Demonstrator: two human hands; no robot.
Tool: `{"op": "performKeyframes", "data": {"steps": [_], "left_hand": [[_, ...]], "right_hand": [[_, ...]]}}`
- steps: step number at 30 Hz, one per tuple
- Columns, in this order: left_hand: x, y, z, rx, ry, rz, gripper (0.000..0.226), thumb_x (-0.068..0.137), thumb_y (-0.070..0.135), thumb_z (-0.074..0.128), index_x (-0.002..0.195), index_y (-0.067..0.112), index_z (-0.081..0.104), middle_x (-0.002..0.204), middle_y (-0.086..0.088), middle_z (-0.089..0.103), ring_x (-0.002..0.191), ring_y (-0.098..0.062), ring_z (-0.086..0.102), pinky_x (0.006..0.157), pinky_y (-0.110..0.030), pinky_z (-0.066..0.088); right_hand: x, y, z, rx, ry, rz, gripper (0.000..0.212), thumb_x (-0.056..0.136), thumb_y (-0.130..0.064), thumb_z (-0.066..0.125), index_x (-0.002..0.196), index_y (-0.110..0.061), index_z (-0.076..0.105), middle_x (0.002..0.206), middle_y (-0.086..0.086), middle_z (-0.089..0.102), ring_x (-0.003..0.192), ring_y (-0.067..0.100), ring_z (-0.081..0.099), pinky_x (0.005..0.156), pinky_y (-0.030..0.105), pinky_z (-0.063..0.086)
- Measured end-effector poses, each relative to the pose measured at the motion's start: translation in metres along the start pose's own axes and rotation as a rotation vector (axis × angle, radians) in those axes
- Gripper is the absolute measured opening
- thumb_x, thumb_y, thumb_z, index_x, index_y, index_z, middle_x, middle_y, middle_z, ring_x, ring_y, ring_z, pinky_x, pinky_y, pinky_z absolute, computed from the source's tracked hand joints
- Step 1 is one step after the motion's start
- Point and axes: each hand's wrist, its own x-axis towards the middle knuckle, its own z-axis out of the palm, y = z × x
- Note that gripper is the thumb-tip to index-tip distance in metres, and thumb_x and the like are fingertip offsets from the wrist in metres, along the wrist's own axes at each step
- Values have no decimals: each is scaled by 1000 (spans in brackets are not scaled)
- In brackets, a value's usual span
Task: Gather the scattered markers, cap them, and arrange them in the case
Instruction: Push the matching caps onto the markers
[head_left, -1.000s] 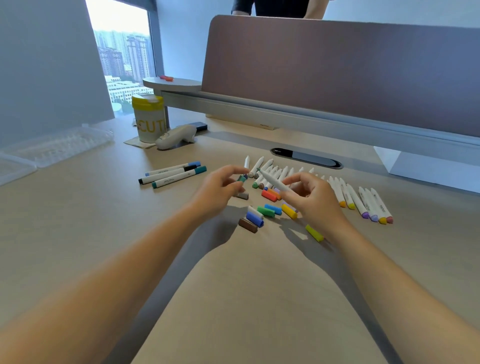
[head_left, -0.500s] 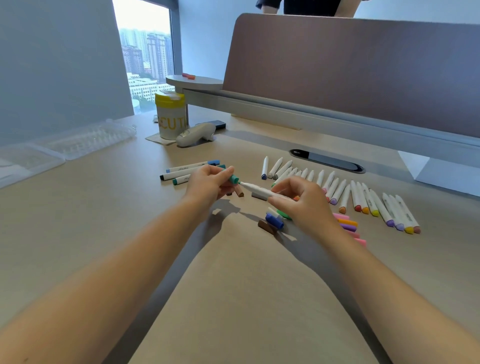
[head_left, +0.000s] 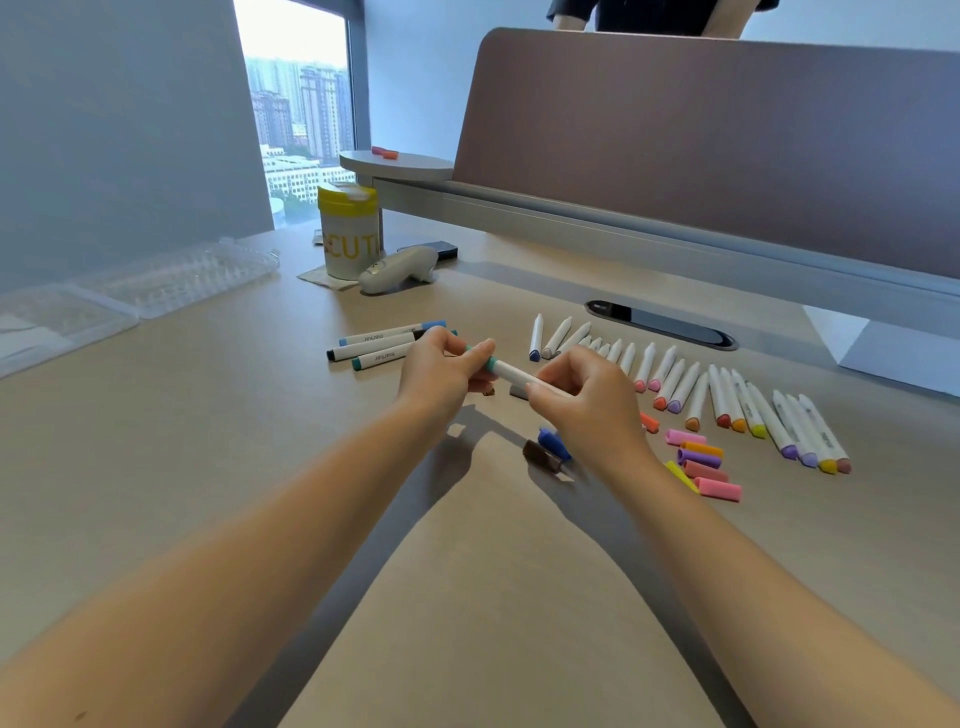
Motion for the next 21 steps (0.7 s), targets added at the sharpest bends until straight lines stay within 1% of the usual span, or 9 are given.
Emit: {"op": "performKeyframes", "data": {"steps": [1,3,9,11,13,16,18,20,21], "left_hand": [[0,-1,0,-3,2,3,18,90,13,55,77,11,43,73,-7,57,61,-13,60,49,-11,51],[1,-2,-1,-13,5,5,17,90,12,54,78,11,43,72,-7,57,60,-13,59,47,-11,51],[2,-5,-2,-16,-4,-11,14,90,14,54,82,12,42,76,-10,58,61,-13,59,50,-13,52],[1,-4,-1,-18,-41,-41,17,89,16,56,95,11,41,79,-10,60,64,-14,60,61,-20,52],[0,-2,0,-19,-80,-67,30,87,17,59,108,12,37,77,-6,62,64,-14,59,66,-23,48],[5,0,-2,-34,-99,-100,43,88,13,58,124,13,35,78,-5,61,62,-13,59,64,-22,48],[13,-1,-6,-14,-101,-109,48,90,9,55,133,12,34,91,-11,61,64,-14,57,63,-23,48],[23,-2,-11,57,-87,-102,55,91,6,50,140,19,31,117,-16,55,73,-15,56,66,-25,49],[28,-3,-13,100,-83,-87,56,92,6,47,142,21,30,126,-16,50,79,-15,55,67,-25,49]], "right_hand": [[0,-1,1,-3,-4,-1,9,86,-14,59,80,-13,53,65,-6,48,62,8,47,55,18,39],[1,-2,2,-16,-10,-6,8,86,-15,59,81,-13,53,65,-7,48,60,7,46,53,15,35],[5,-1,7,-41,-10,0,9,86,-15,60,80,-13,53,67,-5,50,61,7,47,54,14,37],[6,-2,8,-47,-16,-15,7,86,-15,59,82,-12,53,71,-1,52,63,10,48,56,19,39],[8,-3,10,-32,-36,-28,5,87,-14,57,85,-11,54,76,4,54,69,16,51,61,26,42],[9,-4,12,31,-108,-27,11,91,-19,53,96,-11,57,81,-1,54,74,10,51,65,20,42],[12,-1,10,59,-128,4,21,93,-21,49,104,-8,61,86,-4,56,81,8,52,69,16,42],[18,6,7,49,-109,41,27,94,-21,46,113,-8,59,98,-2,58,89,8,51,69,9,43],[24,11,6,27,-92,56,29,94,-20,46,118,-8,57,105,1,59,93,8,51,72,9,43]]}}
